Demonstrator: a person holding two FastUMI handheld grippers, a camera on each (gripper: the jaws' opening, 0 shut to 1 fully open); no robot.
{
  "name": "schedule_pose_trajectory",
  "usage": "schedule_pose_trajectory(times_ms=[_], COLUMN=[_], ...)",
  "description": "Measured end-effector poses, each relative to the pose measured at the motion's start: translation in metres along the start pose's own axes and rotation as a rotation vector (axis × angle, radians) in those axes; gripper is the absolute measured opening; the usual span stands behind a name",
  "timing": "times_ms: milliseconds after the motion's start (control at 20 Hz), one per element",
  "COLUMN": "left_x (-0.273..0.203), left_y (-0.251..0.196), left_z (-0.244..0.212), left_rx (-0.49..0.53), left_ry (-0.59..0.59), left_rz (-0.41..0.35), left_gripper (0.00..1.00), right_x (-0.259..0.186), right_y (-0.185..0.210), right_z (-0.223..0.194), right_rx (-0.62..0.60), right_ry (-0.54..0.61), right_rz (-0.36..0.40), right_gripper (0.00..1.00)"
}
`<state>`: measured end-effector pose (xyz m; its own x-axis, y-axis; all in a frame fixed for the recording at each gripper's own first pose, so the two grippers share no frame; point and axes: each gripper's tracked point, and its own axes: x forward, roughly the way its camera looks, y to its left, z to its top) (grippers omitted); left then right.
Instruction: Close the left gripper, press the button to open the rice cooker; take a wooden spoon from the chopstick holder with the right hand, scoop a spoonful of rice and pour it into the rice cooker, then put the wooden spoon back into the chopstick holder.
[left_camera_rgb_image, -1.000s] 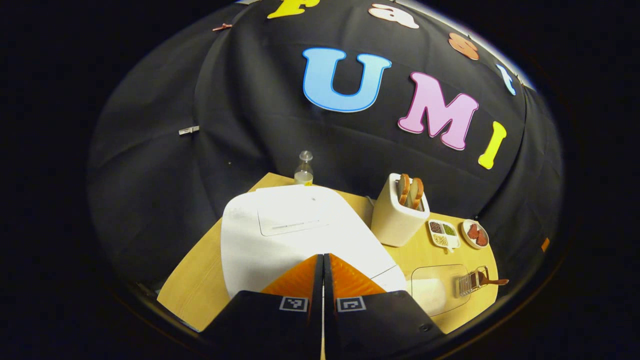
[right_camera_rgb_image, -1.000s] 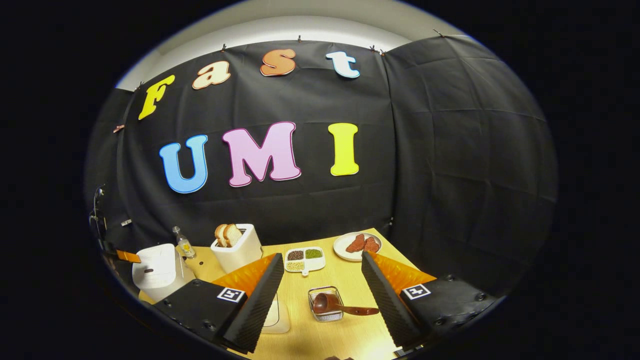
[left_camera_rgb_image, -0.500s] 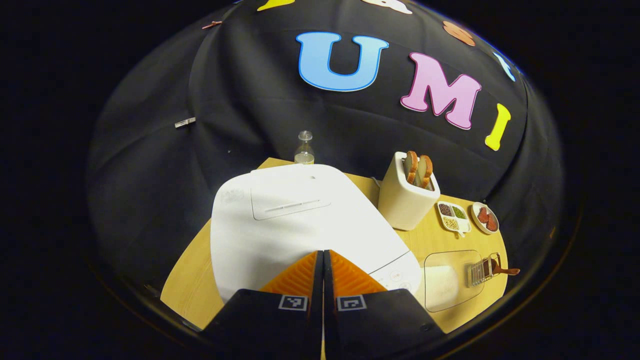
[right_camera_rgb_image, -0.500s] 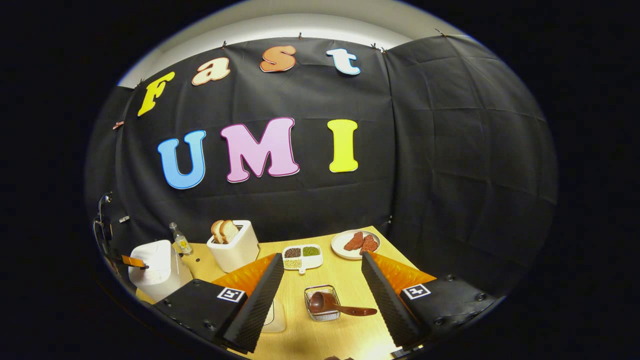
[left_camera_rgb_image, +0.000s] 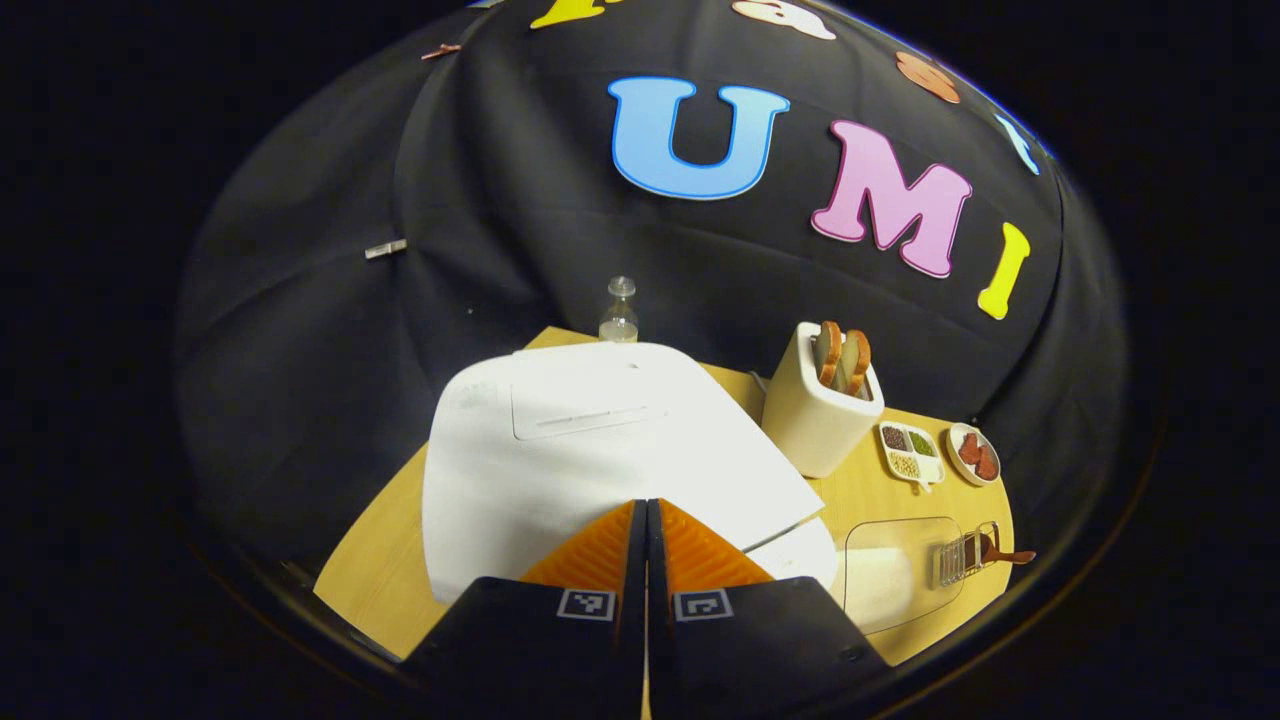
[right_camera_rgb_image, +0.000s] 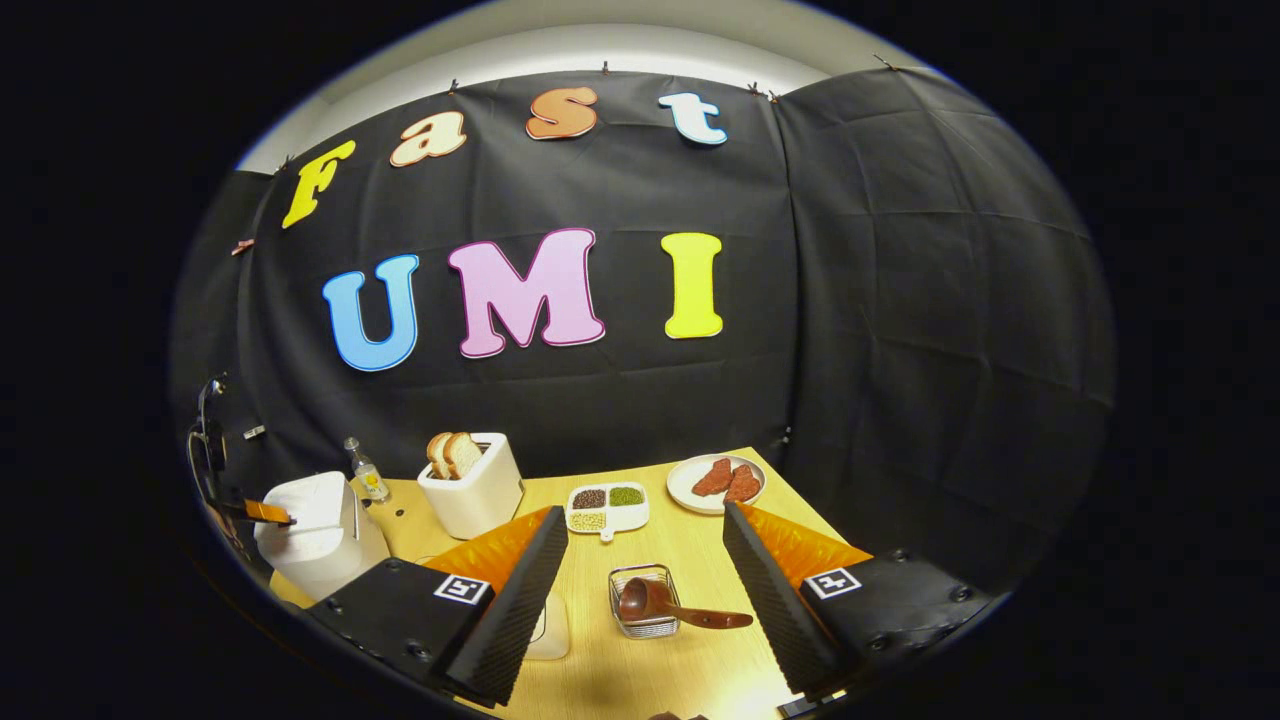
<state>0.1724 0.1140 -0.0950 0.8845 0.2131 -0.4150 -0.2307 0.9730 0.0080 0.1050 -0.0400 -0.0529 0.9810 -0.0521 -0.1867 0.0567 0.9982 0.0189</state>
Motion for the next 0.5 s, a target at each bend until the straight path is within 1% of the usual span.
schedule_pose_trajectory(times_ms=[150,250,350,500], left_x=[-0.028,-0.051,-0.068,-0.086], left_y=[0.006,0.008,-0.006,-0.022], left_z=[0.055,0.088,0.1,0.097], left_rx=[0.071,0.126,0.141,0.14], left_ry=[-0.188,-0.291,-0.334,-0.355], left_rz=[0.065,0.103,0.085,0.048], left_gripper=[0.08,0.08,0.08,0.09], right_x=[-0.002,-0.003,-0.005,-0.008], right_y=[-0.005,-0.007,-0.01,-0.015], right_z=[0.0,-0.002,-0.005,-0.01], right_rx=[0.01,0.017,0.018,0.017], right_ry=[-0.004,0.0,0.0,0.006], right_rz=[0.0,0.002,0.003,0.007], right_gripper=[0.98,0.98,0.98,0.98])
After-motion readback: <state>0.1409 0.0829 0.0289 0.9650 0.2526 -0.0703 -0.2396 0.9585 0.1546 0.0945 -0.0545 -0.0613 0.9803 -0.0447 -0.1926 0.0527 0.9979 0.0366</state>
